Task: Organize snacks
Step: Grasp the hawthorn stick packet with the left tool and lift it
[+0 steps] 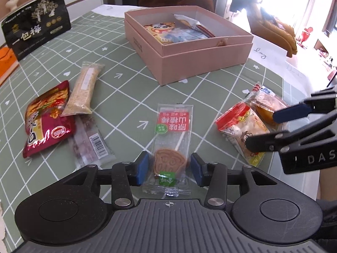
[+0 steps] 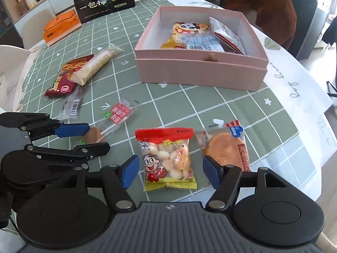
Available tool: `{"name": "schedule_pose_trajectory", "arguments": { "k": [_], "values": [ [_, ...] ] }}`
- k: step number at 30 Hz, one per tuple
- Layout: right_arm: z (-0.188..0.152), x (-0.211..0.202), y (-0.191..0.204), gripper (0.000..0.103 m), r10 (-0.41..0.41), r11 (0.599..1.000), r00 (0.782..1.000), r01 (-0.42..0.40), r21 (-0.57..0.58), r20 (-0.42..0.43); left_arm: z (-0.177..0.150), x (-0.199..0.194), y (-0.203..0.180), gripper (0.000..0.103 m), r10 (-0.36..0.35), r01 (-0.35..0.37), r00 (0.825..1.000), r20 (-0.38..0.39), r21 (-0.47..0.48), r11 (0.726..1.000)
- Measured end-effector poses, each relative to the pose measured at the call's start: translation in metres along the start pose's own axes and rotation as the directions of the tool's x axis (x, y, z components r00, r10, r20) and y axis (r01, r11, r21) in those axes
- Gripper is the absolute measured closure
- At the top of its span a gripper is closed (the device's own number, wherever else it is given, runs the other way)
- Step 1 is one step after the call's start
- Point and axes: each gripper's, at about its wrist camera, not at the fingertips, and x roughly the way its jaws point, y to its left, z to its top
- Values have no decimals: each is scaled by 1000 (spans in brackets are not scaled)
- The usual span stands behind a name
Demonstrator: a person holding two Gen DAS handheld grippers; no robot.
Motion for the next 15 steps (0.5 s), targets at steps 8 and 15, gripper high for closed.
{"name": "schedule_pose_trajectory", "arguments": {
  "k": [8,15],
  "values": [
    [-10,7,0,36,-7,1000,999,7,6,-33,1,3,6,45,-55,57,998,29,-62,996],
    [-14,10,-2,34,-9,1000,998,10,16,-56,-9,-3,2,45,-121,121,992,28,-1,993]
  ]
}}
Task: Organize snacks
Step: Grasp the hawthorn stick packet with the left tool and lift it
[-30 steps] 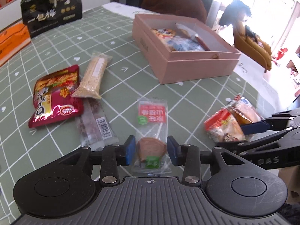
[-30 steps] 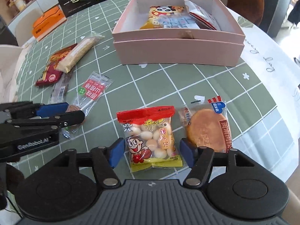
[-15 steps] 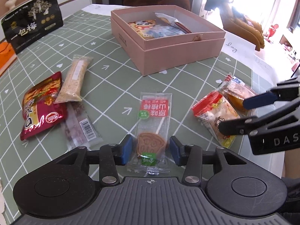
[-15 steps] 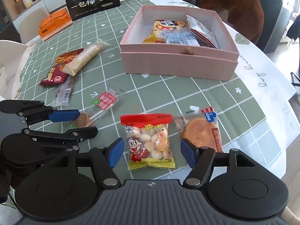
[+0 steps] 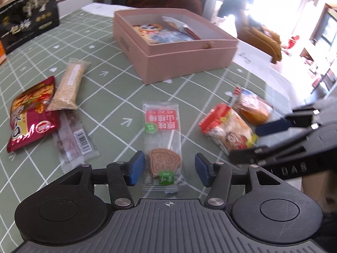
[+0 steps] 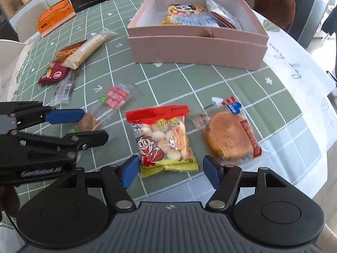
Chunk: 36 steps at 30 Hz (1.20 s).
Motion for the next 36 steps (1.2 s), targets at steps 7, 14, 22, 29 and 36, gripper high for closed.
{"name": "schedule_pose_trajectory", "arguments": {
  "k": [7,14,22,29,36],
  "values": [
    [-2,2,4,31,-29,999,1000,29,-30,6,0,2,-1,45,1,-1,1000,18,-2,1000],
    [-3,2,4,31,-48,998,999,48,-39,19,1,2,-2,61,26,-26,1000,5,18,1000],
    [5,2,5,45,-39,996,998,43,-82,44,-3,-2,-10,61,67,-67,998,-14,23,997],
    [2,0,8,50,-29,994,999,34,-102,45,-1,3,-20,50,88,-84,995,-38,81,993],
    [-5,1,2,48,-27,994,999,31,-104,37,-3,4,-25,44,82,-76,996,-47,116,990]
  ]
}}
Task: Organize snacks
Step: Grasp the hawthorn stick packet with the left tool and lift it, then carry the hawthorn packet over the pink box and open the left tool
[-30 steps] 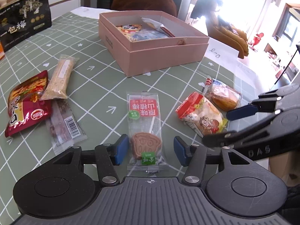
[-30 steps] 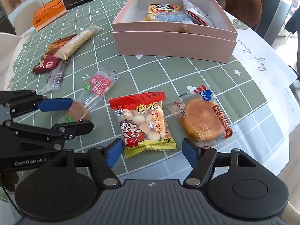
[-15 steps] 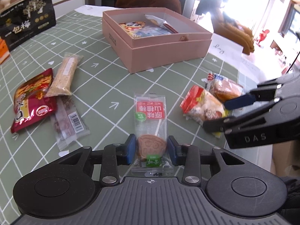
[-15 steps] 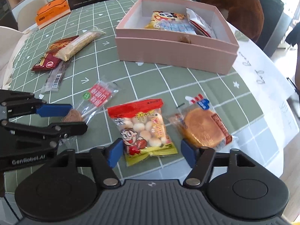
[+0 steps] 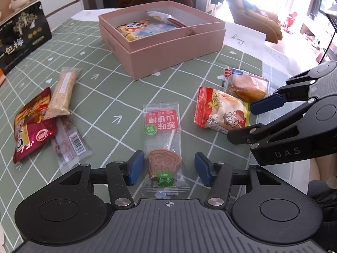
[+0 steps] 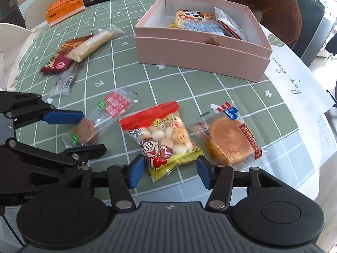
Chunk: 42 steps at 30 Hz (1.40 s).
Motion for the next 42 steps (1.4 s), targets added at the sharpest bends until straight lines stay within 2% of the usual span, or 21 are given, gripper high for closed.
{"name": "schedule_pose_trajectory", "arguments": {
  "k": [7,13,17,19,22,24,27,29,31,32,34,36,39,40,42],
  "values": [
    [1,2,-3,42,-10,1000,1000,10,1,12,1,0,-2,45,16,-16,1000,-6,-12,1000],
    [3,5,-5,41,-8,1000,1000,8,-5,12,1,-2,2,55,30,-30,1000,-8,-38,999],
    [7,7,-7,39,-7,1000,1000,8,-8,14,-7,-8,7,61,7,-6,1000,11,-87,996],
    [8,6,-6,47,-12,1000,1000,12,-18,19,-17,-13,9,62,1,5,999,42,-122,993],
    [5,1,-2,60,-9,999,1000,11,-44,25,-28,-18,4,62,32,-23,997,72,-127,992],
    [5,-4,-3,76,13,999,1000,-12,-43,23,-29,-21,2,62,37,-25,995,88,-140,990],
    [11,-20,-10,80,62,998,997,-61,-17,56,-22,-30,4,62,48,-23,988,145,-168,986],
    [20,-35,-12,82,58,998,994,-57,-18,98,-8,-41,7,62,52,-12,978,204,-193,981],
    [31,-53,-16,92,60,998,988,-57,-23,144,13,-60,11,62,49,12,954,296,-203,979],
    [40,-65,-20,94,68,998,982,-63,-31,177,26,-68,14,62,53,15,940,337,-198,980],
    [55,-86,-29,94,66,998,968,-58,-40,243,53,-82,18,62,67,11,913,403,-188,982],
    [71,-104,-39,94,51,998,954,-39,-46,297,82,-87,24,62,72,14,894,442,-189,982],
    [85,-112,-54,94,32,999,945,-23,-31,327,130,-71,33,62,50,32,904,424,-185,982],
    [86,-111,-58,94,28,1000,947,-23,-20,321,144,-61,36,62,49,32,908,417,-185,982],
    [83,-102,-65,94,28,1000,955,-30,2,294,168,-34,42,62,48,32,926,374,-203,979]
  ]
}}
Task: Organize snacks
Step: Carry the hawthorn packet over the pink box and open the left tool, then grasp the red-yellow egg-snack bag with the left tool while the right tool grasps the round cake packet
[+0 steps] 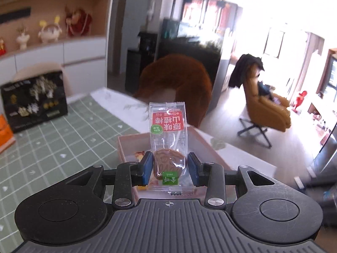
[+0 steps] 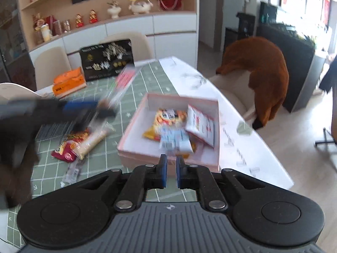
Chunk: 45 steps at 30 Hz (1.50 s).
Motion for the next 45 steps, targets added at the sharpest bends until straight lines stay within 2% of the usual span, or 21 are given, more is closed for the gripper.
{"name": "schedule_pose_trajectory", "arguments": {
  "k": [4,5,7,8,9,11,14,17,21,25,29,33,35,38,41,43,45],
  "values": [
    [-29,12,-6,94,-5,1000,997,5,8,-79,1,66,7,61,-36,31,991,-125,-43,999],
    [-39,15,-7,94,-6,1000,995,7,10,-104,-3,74,8,59,-27,22,992,-127,-38,999],
    [-53,24,-8,87,-12,1000,988,13,7,-155,-8,84,8,58,17,-20,994,-108,-23,1000],
    [-58,28,-8,78,-11,1000,984,12,3,-175,-10,84,7,61,29,-33,994,-108,-32,999],
    [-63,32,-9,66,-12,1000,981,13,4,-196,-10,82,9,61,28,-35,993,-111,-58,998],
    [-71,39,-10,54,2,1000,975,1,15,-223,-11,74,15,61,1,-16,991,-131,-117,993],
    [-75,50,-7,52,23,1000,969,-22,9,-246,-23,46,25,61,-28,5,988,-152,-149,989],
    [-73,60,-2,52,31,1000,969,-30,9,-245,-48,12,25,61,-37,16,989,-142,-150,989],
    [-76,69,-3,46,-24,1000,971,20,-19,-238,-83,-2,7,61,-144,134,973,-182,-67,989],
    [-95,82,-14,45,-41,998,950,53,29,-311,-102,22,-13,61,-213,223,940,-268,11,975],
    [-108,79,-15,44,-63,995,946,83,52,-317,-111,40,-20,61,-195,220,928,-318,43,975],
    [-115,75,-17,42,-73,995,947,93,47,-312,-119,36,-33,61,-229,292,895,-384,116,949],
    [-115,74,-21,41,-75,993,948,99,60,-310,-127,26,-42,61,-215,305,895,-391,185,934],
    [-116,71,-26,41,-84,990,948,114,81,-308,-130,8,-55,61,-170,286,914,-369,286,914],
    [-118,67,-29,41,-86,987,947,123,105,-310,-128,-3,-68,61,-139,261,927,-347,337,905],
    [-119,61,-31,41,-77,985,951,119,125,-301,-132,0,-79,61,-95,237,929,-358,377,895],
    [-119,54,-33,41,-73,983,954,118,141,-289,-141,3,-91,59,-47,220,930,-365,446,868]
  ]
}}
